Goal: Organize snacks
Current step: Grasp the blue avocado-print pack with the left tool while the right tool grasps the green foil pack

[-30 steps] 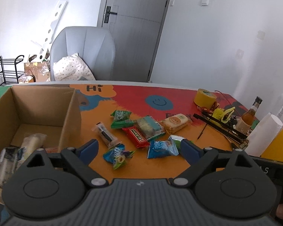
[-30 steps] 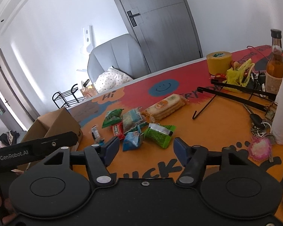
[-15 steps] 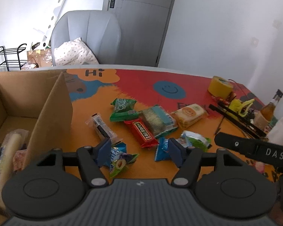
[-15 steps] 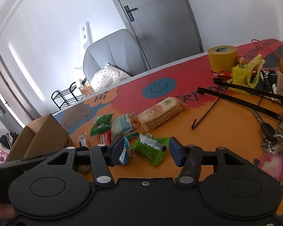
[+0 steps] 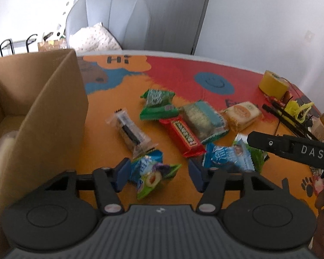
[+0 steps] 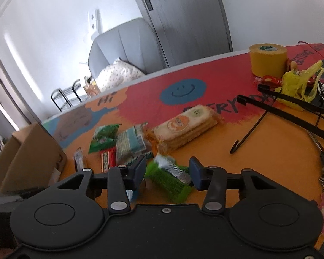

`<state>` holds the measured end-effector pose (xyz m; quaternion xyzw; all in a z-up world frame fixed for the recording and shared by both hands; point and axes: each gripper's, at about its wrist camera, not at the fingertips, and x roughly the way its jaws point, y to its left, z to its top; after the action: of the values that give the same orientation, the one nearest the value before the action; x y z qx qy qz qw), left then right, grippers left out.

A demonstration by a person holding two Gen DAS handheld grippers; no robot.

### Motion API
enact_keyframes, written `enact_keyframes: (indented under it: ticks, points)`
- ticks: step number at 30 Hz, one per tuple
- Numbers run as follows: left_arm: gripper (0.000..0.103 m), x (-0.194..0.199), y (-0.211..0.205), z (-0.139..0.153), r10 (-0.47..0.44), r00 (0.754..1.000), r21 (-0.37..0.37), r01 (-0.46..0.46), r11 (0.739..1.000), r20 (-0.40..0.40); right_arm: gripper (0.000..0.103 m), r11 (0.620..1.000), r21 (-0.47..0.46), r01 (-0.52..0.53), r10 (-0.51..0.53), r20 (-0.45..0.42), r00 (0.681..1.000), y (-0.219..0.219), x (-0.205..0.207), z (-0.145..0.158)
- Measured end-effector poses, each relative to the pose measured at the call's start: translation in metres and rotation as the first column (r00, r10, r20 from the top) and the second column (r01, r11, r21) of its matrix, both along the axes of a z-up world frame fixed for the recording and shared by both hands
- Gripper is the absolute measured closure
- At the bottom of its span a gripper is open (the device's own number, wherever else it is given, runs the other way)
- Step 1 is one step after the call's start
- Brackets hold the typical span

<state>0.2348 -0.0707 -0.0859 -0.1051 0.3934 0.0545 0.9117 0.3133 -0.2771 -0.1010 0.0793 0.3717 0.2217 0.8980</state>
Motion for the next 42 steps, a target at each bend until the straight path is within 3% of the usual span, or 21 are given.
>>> enact_keyframes:
  ticks: [3,6,9,11,18,20,31,33,35,38,42]
  points:
    - [0.059,0.000,0.000,0.000,-0.006,1.000,0.014,0.006,1.000,0.001,0.058,0.999,-0.028,-0.016,0.015,-0.039,0.999,0.005,-0.001,-0.004]
    - [0.063,0.000,0.002,0.001,-0.010,1.000,0.011,0.010,1.000,-0.003,0.058,0.997,-0.069,-0.036,0.033,-0.049,0.998,0.011,-0.006,-0.007]
    - [0.067,0.000,0.003,0.001,-0.019,1.000,-0.003,0.019,1.000,-0.007,0.066,0.994,-0.098,-0.036,0.031,-0.056,0.998,0.013,-0.011,-0.006]
    - [0.071,-0.002,0.004,0.004,-0.030,0.999,-0.030,0.029,0.999,-0.011,0.078,0.996,-0.086,-0.036,0.029,-0.075,0.997,0.010,-0.015,-0.004]
    - [0.073,-0.016,0.001,0.022,-0.087,0.996,-0.060,0.086,0.995,-0.006,0.093,0.997,-0.079,-0.001,-0.006,-0.087,0.996,0.000,-0.036,0.009]
    - [0.073,-0.022,0.001,0.029,-0.098,0.995,-0.058,0.098,0.994,0.004,0.103,0.997,-0.073,0.003,-0.009,-0.087,0.996,-0.002,-0.042,0.012]
    - [0.073,-0.038,0.007,0.046,-0.134,0.991,-0.065,0.135,0.989,0.028,0.103,0.995,-0.092,0.031,-0.041,-0.104,0.994,0.000,-0.055,0.019]
    - [0.073,-0.037,0.009,0.045,-0.133,0.991,-0.069,0.134,0.989,0.024,0.097,0.994,-0.112,0.015,-0.026,-0.101,0.995,0.004,-0.056,0.020]
    - [0.073,-0.036,0.010,0.043,-0.133,0.991,-0.076,0.134,0.988,0.016,0.079,0.990,-0.138,0.014,-0.026,-0.082,0.996,0.007,-0.055,0.021]
    - [0.073,-0.035,0.009,0.041,-0.139,0.990,-0.080,0.139,0.987,0.014,0.060,0.989,-0.149,0.011,-0.022,-0.076,0.997,0.010,-0.050,0.018]
    - [0.073,-0.033,0.008,0.039,-0.148,0.989,-0.075,0.149,0.986,0.017,0.053,0.987,-0.157,-0.039,0.028,-0.071,0.997,0.016,-0.049,0.014]
